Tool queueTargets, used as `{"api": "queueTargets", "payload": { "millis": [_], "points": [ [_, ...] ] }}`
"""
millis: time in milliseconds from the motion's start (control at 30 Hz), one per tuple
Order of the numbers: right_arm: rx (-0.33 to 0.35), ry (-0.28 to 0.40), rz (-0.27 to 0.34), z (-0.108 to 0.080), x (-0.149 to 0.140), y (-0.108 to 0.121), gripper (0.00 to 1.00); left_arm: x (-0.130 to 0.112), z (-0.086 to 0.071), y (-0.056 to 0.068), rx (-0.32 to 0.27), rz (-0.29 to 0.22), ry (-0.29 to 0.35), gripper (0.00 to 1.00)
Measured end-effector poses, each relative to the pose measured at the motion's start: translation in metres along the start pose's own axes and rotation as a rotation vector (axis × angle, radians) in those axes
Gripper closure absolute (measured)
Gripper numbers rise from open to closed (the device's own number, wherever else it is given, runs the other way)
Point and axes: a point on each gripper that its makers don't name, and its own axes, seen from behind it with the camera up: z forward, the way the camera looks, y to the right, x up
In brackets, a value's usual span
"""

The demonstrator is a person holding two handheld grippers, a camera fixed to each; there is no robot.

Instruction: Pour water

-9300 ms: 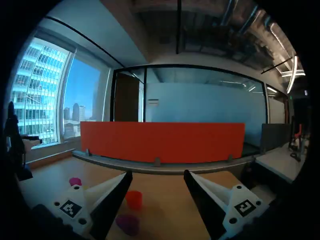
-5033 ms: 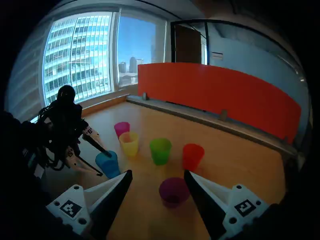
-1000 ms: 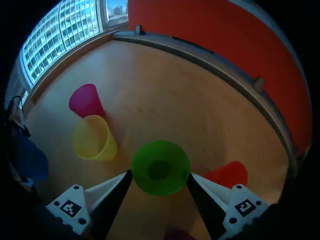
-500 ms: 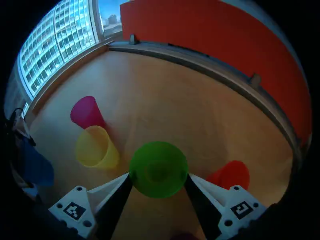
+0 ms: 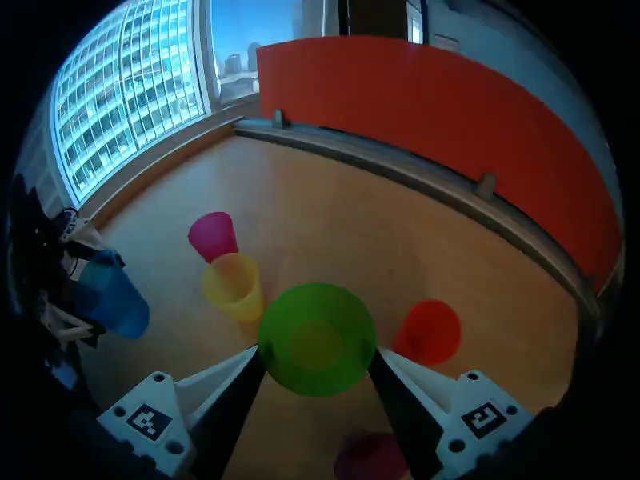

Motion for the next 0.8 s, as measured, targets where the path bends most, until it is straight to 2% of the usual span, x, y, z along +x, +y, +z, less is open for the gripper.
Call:
{"api": "queueTargets", "payload": {
  "millis": [433, 633, 800],
  "points": [
    [-0.022, 0.126, -0.050, -0.082, -0.018, -0.011, 0.11, 0.013, -0.019, 0.024, 0.016, 0.017, 0.035, 0.13],
    [-0.030, 0.172, -0.081, -0.110, -0.024, -0.016, 0.10, 0.018, -0.027, 0.032, 0.019, 0.012, 0.055, 0.13],
    [-0.038, 0.211, -0.099, -0.124, -0.027, -0.016, 0.11, 0.021, -0.030, 0.035, 0.022, 0.013, 0.062, 0.13]
  ]
}}
